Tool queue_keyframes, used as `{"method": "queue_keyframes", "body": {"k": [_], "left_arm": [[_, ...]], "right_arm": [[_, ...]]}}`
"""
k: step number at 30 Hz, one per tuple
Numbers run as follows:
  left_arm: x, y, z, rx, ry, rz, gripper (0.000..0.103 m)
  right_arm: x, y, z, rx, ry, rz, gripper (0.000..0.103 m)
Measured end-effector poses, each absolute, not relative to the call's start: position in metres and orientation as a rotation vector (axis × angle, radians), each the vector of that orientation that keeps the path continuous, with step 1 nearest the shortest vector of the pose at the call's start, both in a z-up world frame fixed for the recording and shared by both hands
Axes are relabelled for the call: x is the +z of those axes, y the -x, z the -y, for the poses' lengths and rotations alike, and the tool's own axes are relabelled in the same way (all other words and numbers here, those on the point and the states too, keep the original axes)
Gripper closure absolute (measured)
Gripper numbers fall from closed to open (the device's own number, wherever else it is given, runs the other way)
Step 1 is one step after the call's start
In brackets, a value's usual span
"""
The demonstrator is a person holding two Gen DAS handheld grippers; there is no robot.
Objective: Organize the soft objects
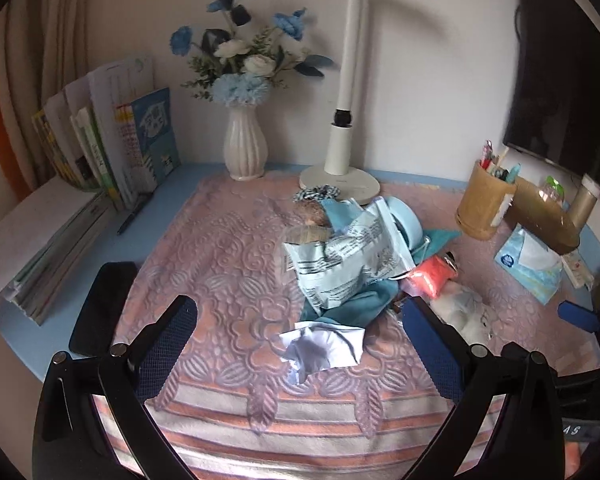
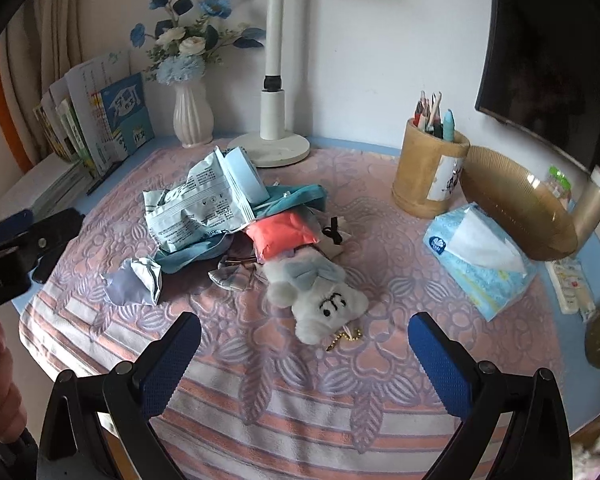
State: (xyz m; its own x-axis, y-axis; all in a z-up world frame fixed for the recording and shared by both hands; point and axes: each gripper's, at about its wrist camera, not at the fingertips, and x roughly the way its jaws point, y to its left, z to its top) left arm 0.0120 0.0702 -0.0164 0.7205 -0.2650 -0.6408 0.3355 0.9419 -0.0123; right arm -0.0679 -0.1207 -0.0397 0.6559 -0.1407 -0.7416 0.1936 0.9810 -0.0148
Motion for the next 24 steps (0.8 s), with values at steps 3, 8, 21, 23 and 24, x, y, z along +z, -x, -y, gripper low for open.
{"method": "queue_keyframes", "body": {"k": [3,8,21,23,24], "left_arm": [[-0.016,-0.008,-0.063,-0.348,-0.128,-0.685,0.001],[-0.015,-0.004,-0.057,-0.336,-0.165,-0.671,0.001],[-0.022,-0.009,-0.048,-0.365,-0.174,-0.697,0.001],[-0.025,-0.011,-0.049,-0.364,-0.17,-0.709,0.001],[-0.026,-0.012,-0.05,-0.363,-0.165,-0.716,0.001]], "right_arm": [[-0.04,0.067,0.116,-0.2,-0.042,-0.839,0.0],[-0.038,0.068,0.113,-0.203,-0.03,-0.836,0.0],[-0.043,0.065,0.119,-0.208,-0.054,-0.857,0.0],[-0.043,0.064,0.121,-0.208,-0.059,-0.858,0.0],[-0.044,0.064,0.121,-0.211,-0.06,-0.859,0.0]]}}
